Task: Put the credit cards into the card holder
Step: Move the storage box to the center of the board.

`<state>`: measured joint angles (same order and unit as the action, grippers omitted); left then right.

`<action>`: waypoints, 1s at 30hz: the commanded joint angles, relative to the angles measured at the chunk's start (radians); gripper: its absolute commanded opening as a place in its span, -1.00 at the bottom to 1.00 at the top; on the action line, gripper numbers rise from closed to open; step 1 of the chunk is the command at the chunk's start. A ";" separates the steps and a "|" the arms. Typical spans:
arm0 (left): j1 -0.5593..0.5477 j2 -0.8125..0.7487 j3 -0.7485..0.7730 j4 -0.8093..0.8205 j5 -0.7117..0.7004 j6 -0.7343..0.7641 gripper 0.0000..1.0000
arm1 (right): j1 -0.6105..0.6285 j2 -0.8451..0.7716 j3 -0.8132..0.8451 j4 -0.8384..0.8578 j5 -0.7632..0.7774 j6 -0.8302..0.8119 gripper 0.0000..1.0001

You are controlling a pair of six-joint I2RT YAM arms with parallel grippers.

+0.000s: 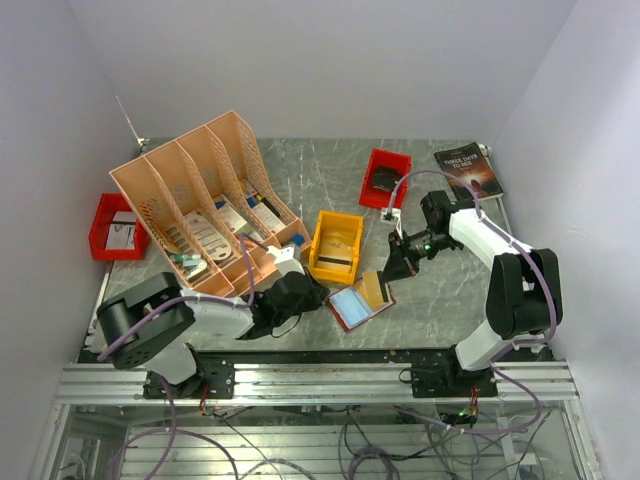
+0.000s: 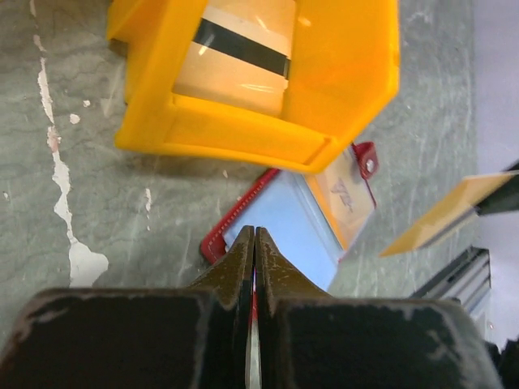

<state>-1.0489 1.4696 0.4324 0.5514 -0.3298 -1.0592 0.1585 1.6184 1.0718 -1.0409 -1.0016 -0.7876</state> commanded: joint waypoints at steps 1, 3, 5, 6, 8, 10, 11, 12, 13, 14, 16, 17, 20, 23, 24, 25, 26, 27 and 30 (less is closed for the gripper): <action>-0.003 0.103 0.068 -0.020 -0.106 -0.048 -0.86 | 0.003 0.011 0.028 0.016 -0.008 0.014 -1.00; -0.003 0.144 0.095 -0.001 -0.119 -0.043 -0.86 | 0.004 0.015 0.034 0.014 -0.003 0.013 -1.00; -0.001 0.180 0.131 0.013 -0.135 -0.016 -0.86 | 0.003 0.024 0.042 0.011 0.003 0.010 -1.00; 0.004 0.196 0.152 0.006 -0.140 -0.001 -0.86 | 0.004 0.030 0.047 0.006 0.003 0.005 -1.00; 0.017 0.223 0.201 -0.003 -0.142 0.032 -0.86 | 0.003 0.043 0.055 -0.004 0.001 0.001 -1.00; 0.037 0.250 0.248 -0.011 -0.141 0.063 -0.86 | 0.001 0.052 0.058 -0.002 0.006 0.004 -1.00; 0.051 0.266 0.268 -0.015 -0.136 0.079 -0.86 | 0.003 0.057 0.058 0.004 0.010 0.010 -1.00; 0.066 0.280 0.288 -0.014 -0.121 0.093 -0.86 | 0.002 0.059 0.058 0.011 0.014 0.018 -1.00; 0.084 0.298 0.315 -0.012 -0.106 0.106 -0.86 | 0.003 0.061 0.060 0.018 0.020 0.025 -1.00; 0.101 0.317 0.335 -0.012 -0.088 0.120 -0.86 | 0.002 0.065 0.061 0.023 0.022 0.033 -1.00; 0.134 0.354 0.386 -0.017 -0.047 0.155 -0.86 | 0.003 0.069 0.068 0.033 0.026 0.048 -1.00; 0.151 0.375 0.413 -0.021 -0.025 0.172 -0.86 | 0.001 0.070 0.072 0.038 0.029 0.056 -1.00; 0.203 0.447 0.506 -0.031 0.038 0.221 -0.86 | 0.001 0.089 0.092 0.044 0.040 0.072 -1.00; 0.238 0.499 0.573 -0.007 0.100 0.271 -0.86 | 0.001 0.130 0.121 0.021 0.030 0.055 -1.00; 0.243 0.501 0.583 0.006 0.113 0.292 -0.86 | 0.001 0.154 0.131 0.003 0.021 0.041 -1.00; 0.246 0.495 0.588 0.017 0.120 0.316 -0.86 | 0.001 0.171 0.139 -0.020 0.010 0.027 -1.00; 0.245 0.482 0.588 0.030 0.120 0.346 -0.86 | 0.001 0.189 0.146 -0.037 -0.001 0.014 -1.00; 0.244 0.462 0.580 0.045 0.124 0.373 -0.86 | 0.001 0.205 0.152 -0.050 -0.011 0.002 -1.00; 0.244 0.371 0.496 0.102 0.132 0.420 -0.86 | 0.000 0.250 0.168 -0.081 -0.037 -0.028 -1.00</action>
<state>-0.8005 1.9480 0.9878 0.5514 -0.2398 -0.7555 0.1581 1.8179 1.2102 -1.0519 -0.9920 -0.7609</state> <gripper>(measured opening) 0.075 0.006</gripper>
